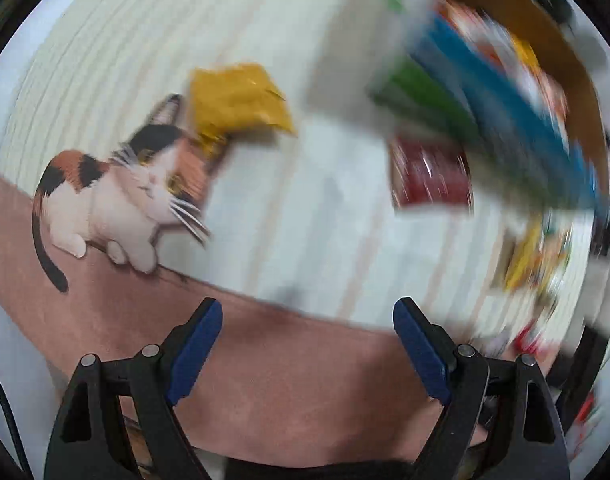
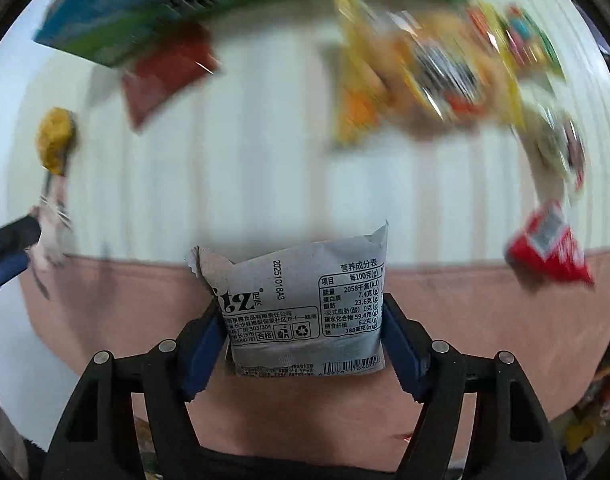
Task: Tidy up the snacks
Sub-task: 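Grasp the yellow bag with the left gripper while the right gripper holds the white packet, then carry the yellow bag and white packet into the box and open both grippers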
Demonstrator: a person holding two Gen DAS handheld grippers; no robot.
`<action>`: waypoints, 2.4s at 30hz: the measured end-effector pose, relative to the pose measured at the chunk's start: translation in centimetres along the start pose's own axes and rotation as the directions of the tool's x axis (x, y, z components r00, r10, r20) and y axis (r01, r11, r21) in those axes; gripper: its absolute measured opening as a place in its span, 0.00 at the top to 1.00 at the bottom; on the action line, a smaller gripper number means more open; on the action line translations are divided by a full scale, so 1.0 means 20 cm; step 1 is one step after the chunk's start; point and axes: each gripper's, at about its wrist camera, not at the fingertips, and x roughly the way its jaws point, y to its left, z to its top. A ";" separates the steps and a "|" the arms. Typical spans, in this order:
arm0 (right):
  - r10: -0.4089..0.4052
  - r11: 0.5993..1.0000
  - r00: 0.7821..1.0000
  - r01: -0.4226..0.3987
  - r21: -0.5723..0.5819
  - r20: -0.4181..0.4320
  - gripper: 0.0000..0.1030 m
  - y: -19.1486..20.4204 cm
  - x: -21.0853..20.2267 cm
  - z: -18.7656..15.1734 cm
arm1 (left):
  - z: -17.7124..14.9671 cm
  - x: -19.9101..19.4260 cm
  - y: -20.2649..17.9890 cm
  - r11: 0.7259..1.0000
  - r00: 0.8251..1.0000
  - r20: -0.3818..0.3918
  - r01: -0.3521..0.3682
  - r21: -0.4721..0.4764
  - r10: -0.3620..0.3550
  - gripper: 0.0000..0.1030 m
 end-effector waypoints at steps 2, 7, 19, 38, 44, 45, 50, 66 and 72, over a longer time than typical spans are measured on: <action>0.019 1.000 0.999 -0.019 -0.013 0.031 0.27 0.07 -0.05 0.07 | 0.11 -0.03 0.13 0.993 0.998 0.008 0.057 -0.108 -0.056 0.15; 0.036 0.999 0.996 -0.033 -0.041 0.078 0.27 0.22 -0.13 0.29 | 0.39 0.01 0.31 0.968 0.994 -0.012 0.101 -0.230 -0.107 0.15; 0.034 0.999 0.995 -0.030 -0.045 0.091 0.27 0.46 -0.16 0.54 | 0.70 0.33 0.33 0.979 0.986 -0.162 -0.002 -0.202 -0.031 0.15; 0.025 0.999 0.997 -0.023 -0.028 0.079 0.27 0.47 -0.04 0.47 | 0.35 0.19 0.11 0.995 0.996 -0.001 -0.090 0.037 0.090 0.49; 0.089 0.996 0.992 -0.086 -0.036 0.086 0.27 0.42 -0.16 0.37 | 0.10 0.01 -0.10 0.989 0.999 0.046 -0.031 0.146 0.025 0.49; 0.097 0.995 0.991 -0.094 -0.040 0.094 0.27 0.41 -0.20 0.36 | 0.08 -0.04 -0.15 0.987 0.998 0.058 -0.016 0.159 0.007 0.49; 0.163 0.986 0.973 -0.155 -0.057 0.161 0.27 0.32 -0.46 0.33 | 0.04 -0.37 -0.35 0.969 0.987 0.135 0.055 0.242 -0.090 0.49; 0.136 0.988 0.943 -0.152 0.030 0.305 0.27 0.09 -0.89 0.96 | 0.73 -0.44 -0.79 0.950 0.995 0.082 0.020 0.312 -0.048 0.49; 0.094 0.993 0.967 -0.110 0.053 0.236 0.27 0.07 -0.72 1.12 | 0.82 -0.19 -0.80 0.953 0.999 -0.028 -0.009 0.304 0.019 0.48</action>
